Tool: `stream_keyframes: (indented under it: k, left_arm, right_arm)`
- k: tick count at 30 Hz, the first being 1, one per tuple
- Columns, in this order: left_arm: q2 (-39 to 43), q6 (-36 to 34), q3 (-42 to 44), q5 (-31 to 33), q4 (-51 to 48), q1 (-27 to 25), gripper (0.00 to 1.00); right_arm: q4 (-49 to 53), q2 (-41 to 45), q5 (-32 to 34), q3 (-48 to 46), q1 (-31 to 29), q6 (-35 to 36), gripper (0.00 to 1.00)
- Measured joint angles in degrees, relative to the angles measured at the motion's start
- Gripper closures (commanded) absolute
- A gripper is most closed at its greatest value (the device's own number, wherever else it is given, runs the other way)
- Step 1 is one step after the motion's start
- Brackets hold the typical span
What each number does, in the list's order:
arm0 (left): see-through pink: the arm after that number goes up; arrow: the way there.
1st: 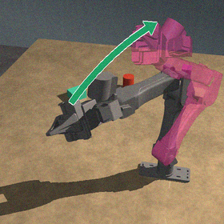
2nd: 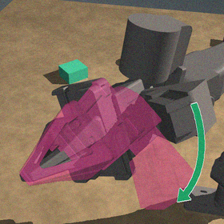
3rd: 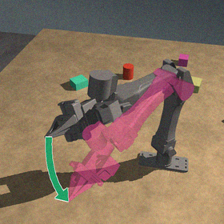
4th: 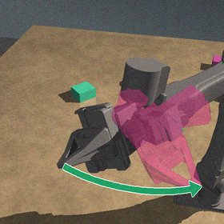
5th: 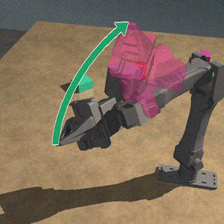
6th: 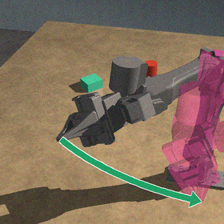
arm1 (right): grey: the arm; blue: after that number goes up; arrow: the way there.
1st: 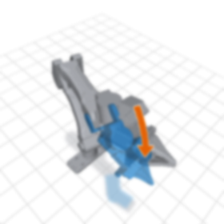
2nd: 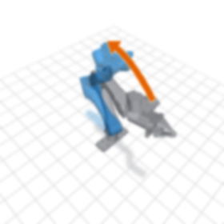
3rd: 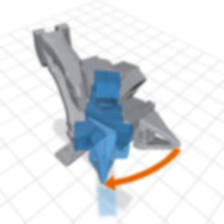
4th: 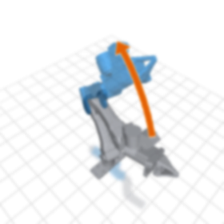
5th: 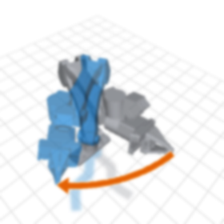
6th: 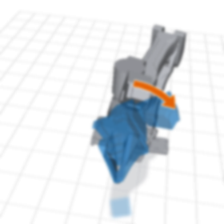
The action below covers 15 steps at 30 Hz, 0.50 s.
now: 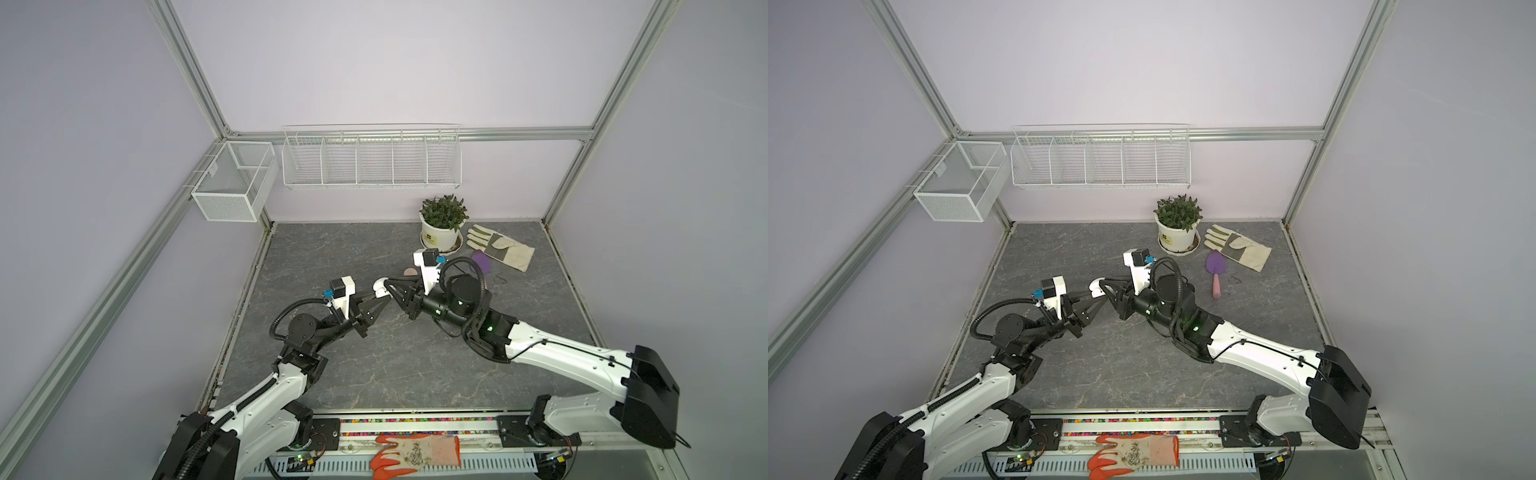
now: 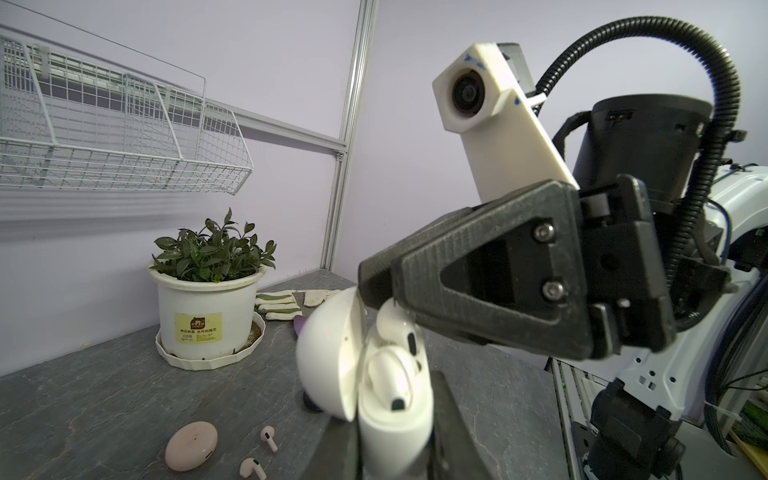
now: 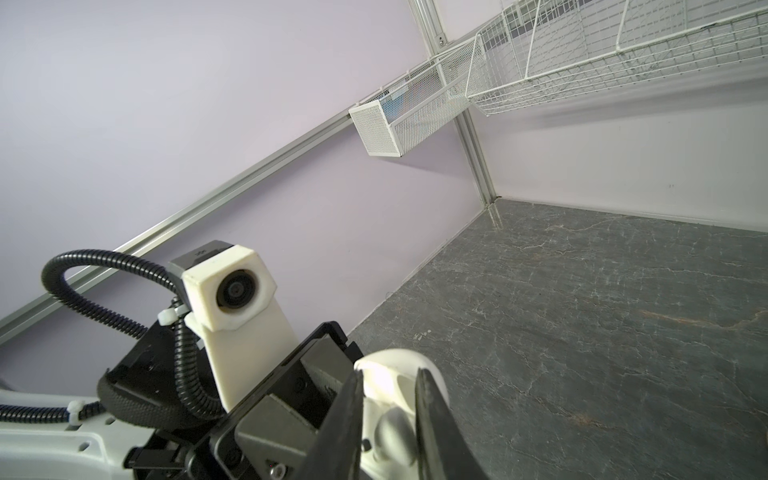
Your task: Insert the wireless bluetooth earbuds into the charging case
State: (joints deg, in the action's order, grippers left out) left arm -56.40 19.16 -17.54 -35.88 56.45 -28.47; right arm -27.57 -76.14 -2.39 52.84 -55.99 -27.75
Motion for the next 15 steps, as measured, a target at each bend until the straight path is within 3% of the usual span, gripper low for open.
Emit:
stream_keyframes:
  k: [8,15]
  left_arm:
    - [0.0,0.0,0.0,0.0,0.0,0.0,1.0]
    - [0.4,0.0,0.0,0.0,-0.7,0.0,1.0]
  right_arm:
    - [6.4,0.3,-0.3,3.1,0.0,1.0,0.64]
    - [20.1,1.2,-4.5,11.8,2.4,6.9,0.53]
